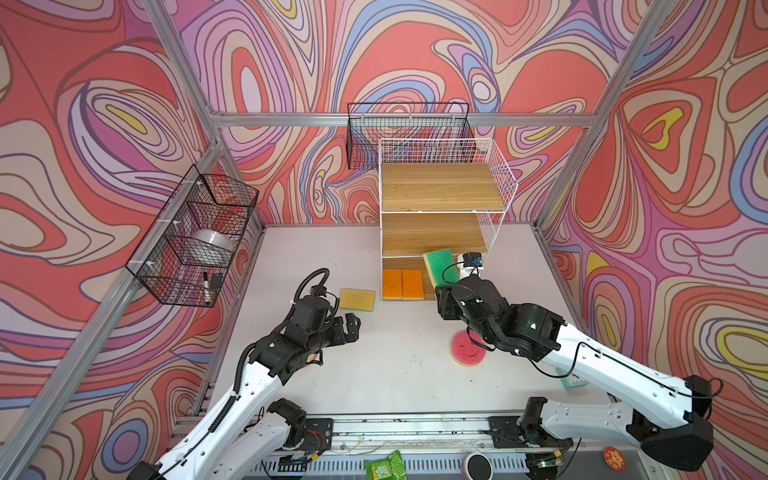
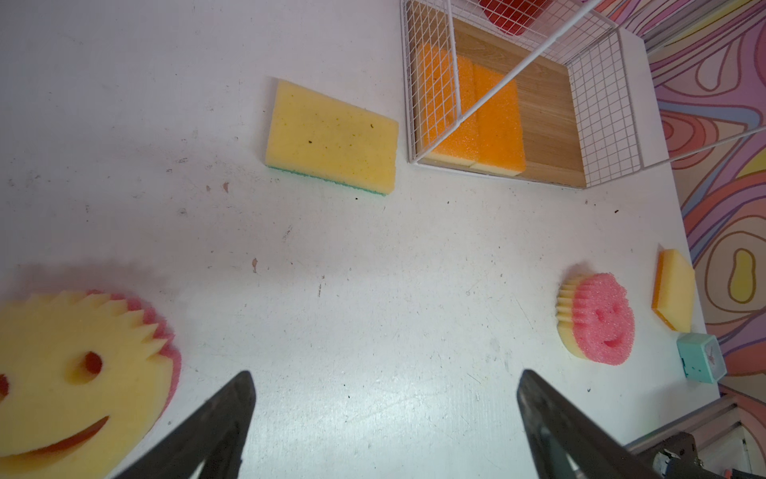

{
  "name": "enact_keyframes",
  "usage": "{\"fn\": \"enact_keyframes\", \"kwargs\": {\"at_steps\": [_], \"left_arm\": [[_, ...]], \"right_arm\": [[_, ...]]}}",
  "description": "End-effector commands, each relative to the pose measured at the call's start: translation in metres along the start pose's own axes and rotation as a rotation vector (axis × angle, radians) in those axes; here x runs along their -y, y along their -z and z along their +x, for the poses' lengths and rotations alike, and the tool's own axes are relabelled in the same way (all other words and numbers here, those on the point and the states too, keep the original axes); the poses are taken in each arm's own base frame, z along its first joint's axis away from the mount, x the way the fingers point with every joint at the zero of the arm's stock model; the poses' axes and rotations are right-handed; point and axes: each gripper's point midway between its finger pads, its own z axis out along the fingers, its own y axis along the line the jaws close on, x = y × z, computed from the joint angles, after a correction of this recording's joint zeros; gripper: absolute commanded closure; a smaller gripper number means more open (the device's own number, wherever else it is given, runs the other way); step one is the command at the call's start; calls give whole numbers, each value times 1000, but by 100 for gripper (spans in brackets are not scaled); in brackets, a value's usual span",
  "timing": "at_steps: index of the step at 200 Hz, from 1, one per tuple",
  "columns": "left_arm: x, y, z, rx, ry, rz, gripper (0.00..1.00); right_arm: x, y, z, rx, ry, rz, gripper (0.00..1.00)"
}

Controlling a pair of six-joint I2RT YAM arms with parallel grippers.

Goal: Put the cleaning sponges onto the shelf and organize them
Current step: 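Carry the green sponge with the right gripper up to the middle shelf board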

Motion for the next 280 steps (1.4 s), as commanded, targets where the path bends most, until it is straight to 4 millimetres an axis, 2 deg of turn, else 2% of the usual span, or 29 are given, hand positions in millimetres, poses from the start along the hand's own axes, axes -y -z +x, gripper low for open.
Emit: {"fn": "enact_keyframes", "kwargs": {"at_steps": [1, 70, 128, 228, 280], "left_arm": [[5, -1, 1, 10, 23, 47, 0], [5, -8, 10, 0, 29, 81, 1], [7, -7, 11, 21, 24, 110, 1], [12, -8, 14, 20, 21, 153, 1], [13, -6, 14, 34, 28, 171, 2]], "right_arm": [[-11, -3, -13, 40, -51, -12, 44], [-43, -22, -32, 69, -60, -32, 43], [-61, -46, -36, 89, -81, -18, 43], [-75, -89, -48, 99, -91, 23, 41], [-72, -106, -59, 108, -112, 39, 41]]}}
